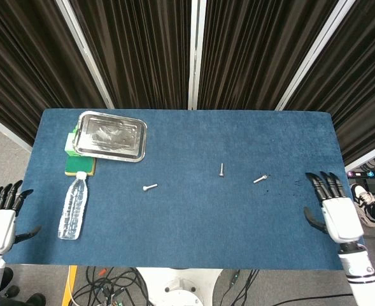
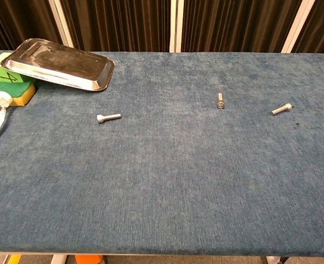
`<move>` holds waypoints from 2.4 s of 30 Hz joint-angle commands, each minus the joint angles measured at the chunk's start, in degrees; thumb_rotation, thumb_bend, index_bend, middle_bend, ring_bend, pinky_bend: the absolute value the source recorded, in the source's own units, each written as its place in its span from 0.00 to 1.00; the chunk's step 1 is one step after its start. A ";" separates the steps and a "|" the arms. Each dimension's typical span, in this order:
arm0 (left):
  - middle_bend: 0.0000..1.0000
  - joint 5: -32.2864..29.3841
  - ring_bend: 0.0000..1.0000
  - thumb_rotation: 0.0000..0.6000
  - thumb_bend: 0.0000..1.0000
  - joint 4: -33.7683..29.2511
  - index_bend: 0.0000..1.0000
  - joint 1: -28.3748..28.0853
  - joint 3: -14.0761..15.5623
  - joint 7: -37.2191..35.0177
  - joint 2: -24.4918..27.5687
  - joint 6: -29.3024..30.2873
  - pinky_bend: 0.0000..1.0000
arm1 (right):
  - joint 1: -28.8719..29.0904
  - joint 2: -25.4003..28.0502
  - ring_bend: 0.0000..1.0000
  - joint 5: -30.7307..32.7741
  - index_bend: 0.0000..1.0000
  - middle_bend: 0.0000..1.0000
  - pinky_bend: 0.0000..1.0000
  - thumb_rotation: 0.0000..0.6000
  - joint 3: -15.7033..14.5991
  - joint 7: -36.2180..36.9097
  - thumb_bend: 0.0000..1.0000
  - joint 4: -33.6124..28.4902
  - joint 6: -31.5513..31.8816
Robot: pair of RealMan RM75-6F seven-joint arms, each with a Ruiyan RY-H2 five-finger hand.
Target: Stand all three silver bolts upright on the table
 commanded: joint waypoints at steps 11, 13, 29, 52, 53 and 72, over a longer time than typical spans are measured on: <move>0.04 -0.46 0.00 1.00 0.06 0.21 0.19 -0.16 0.01 0.01 -0.14 -0.77 0.00 | -1.81 1.24 0.00 1.08 0.00 0.14 0.00 1.00 0.47 0.36 0.30 -2.05 -0.32; 0.04 -0.51 0.00 1.00 0.06 0.23 0.19 -0.26 -0.03 0.02 -0.14 -0.94 0.00 | -1.40 1.41 0.00 1.28 0.00 0.14 0.00 1.00 0.45 0.57 0.30 -2.28 -1.43; 0.04 -1.22 0.00 1.00 0.06 -0.34 0.19 0.01 0.07 -0.32 0.36 -1.26 0.00 | 24.28 -7.76 0.00 14.50 0.04 0.25 0.00 1.00 9.22 -5.62 0.37 8.18 -37.84; 0.04 -2.98 0.00 1.00 0.06 -0.18 0.19 0.12 -0.18 -0.81 0.26 -2.40 0.00 | 38.05 -26.66 0.00 17.25 0.05 0.26 0.00 1.00 8.90 -0.88 0.44 30.16 -49.44; 0.04 -2.97 0.00 1.00 0.06 -0.19 0.19 0.10 -0.21 -0.80 0.19 -2.39 0.00 | 38.10 -26.84 0.00 17.17 0.04 0.27 0.00 1.00 8.72 -0.78 0.44 30.42 -49.43; 0.04 -2.09 0.00 1.00 0.06 2.35 0.19 0.28 0.06 -3.24 -0.82 -2.20 0.00 | 32.93 -21.20 0.00 19.60 0.05 0.38 0.00 1.00 5.02 -4.57 0.44 23.70 -44.62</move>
